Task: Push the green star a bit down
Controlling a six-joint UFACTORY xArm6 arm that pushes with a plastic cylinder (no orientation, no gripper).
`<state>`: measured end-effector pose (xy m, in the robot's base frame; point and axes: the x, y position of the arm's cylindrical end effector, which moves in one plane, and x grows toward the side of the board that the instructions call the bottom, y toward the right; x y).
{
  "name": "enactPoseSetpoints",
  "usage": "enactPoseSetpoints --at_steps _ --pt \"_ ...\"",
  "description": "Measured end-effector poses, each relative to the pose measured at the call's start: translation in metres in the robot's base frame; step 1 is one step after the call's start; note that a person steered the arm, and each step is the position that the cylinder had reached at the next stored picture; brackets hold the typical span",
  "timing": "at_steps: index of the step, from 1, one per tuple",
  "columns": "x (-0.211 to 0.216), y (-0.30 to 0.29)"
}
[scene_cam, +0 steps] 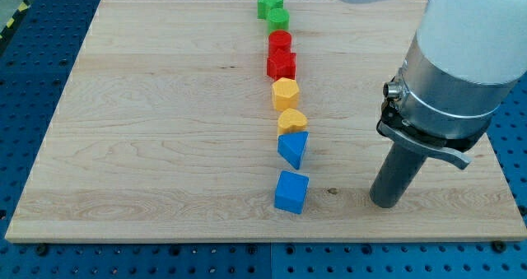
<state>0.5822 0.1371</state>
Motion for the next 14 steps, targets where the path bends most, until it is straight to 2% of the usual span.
enactPoseSetpoints --at_steps 2,3,5,6,8,9,10,12,14 --pt "-0.01 0.001" --pt "-0.082 0.005" --pt "-0.265 0.011" --pt "-0.294 0.011" --pt "-0.347 -0.041" --pt "-0.357 -0.041" --pt "-0.382 -0.078" --pt "-0.379 -0.122" --pt "-0.364 -0.19"
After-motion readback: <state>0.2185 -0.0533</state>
